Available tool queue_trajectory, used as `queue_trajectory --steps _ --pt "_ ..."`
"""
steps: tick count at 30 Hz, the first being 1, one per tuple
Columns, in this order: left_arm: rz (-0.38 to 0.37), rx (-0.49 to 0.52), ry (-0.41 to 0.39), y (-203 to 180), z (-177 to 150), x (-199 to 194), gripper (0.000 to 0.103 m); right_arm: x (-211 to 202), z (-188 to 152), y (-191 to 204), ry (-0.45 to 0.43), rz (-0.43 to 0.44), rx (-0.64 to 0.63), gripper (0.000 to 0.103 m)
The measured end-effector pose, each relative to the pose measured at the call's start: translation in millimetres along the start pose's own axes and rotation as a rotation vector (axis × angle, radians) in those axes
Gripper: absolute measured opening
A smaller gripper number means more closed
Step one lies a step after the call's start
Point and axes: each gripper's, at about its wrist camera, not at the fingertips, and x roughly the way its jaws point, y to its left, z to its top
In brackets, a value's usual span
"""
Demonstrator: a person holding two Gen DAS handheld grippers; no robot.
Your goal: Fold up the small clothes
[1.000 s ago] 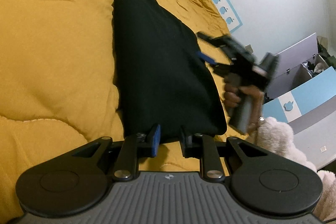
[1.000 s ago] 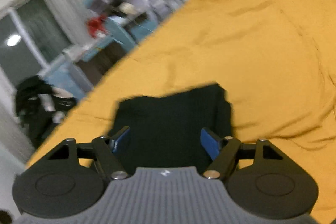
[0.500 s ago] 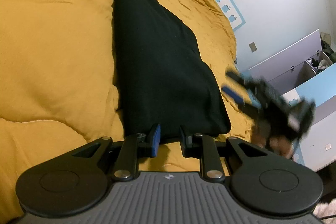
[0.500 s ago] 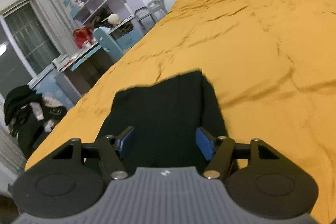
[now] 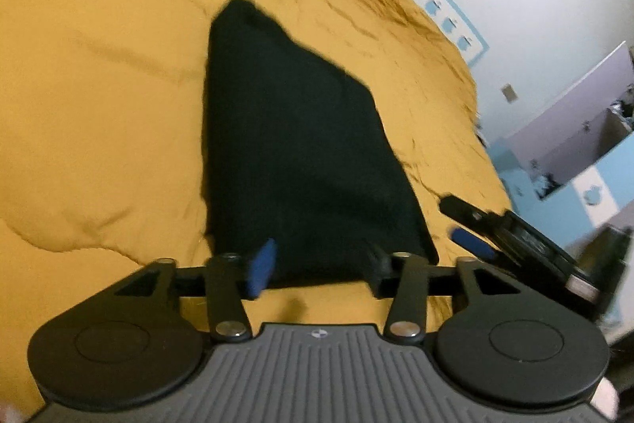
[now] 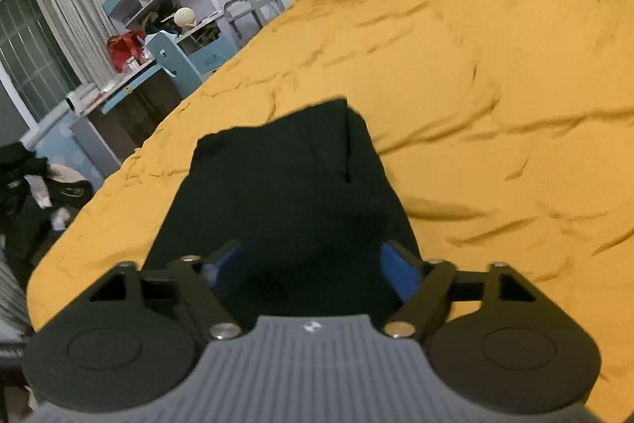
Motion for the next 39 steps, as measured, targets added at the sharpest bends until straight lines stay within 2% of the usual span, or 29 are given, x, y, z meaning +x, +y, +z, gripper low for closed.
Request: queue_trajectory --steps 2,4,6,9,13,17,21,26,39 --pt "0.049 0.028 -0.041 -19.4 -2.3 -15.2 0.059 -21.2 -1.1 17.6 -0.015 -0.056 -0.038 0.082" --pt "0.108 0.053 -0.084 -37.9 -7.2 -30.3 0.070 -39.9 -3.4 30.3 -0.014 -0.090 -0.056 0.082" --pt "0.174 0.083 -0.119 -57.8 -15.2 -44.9 0.073 -58.0 -7.7 41.3 -0.008 -0.113 -0.061 0.082" --pt "0.260 0.120 -0.120 -78.7 -24.6 -60.1 0.074 -88.4 -17.7 55.4 -0.019 -0.115 -0.079 0.082" --pt "0.313 0.151 -0.161 -99.7 -43.1 -79.5 0.074 -124.4 -36.0 70.9 -0.044 -0.149 -0.139 0.082" --pt "0.316 0.151 -0.145 -107.5 -53.2 -83.5 0.074 -146.0 -49.0 82.0 -0.051 -0.169 -0.208 0.082" --pt "0.361 0.161 -0.138 -114.4 -62.2 -86.5 0.074 -162.2 -58.2 88.3 -0.039 -0.174 -0.264 0.082" --pt "0.366 0.163 -0.125 -116.6 -69.4 -87.4 0.074 -166.4 -61.3 87.3 -0.011 -0.188 -0.265 0.082" --pt "0.392 0.239 -0.102 -130.3 -78.0 -82.3 0.074 -167.5 -59.7 90.2 -0.008 -0.211 -0.251 0.082"
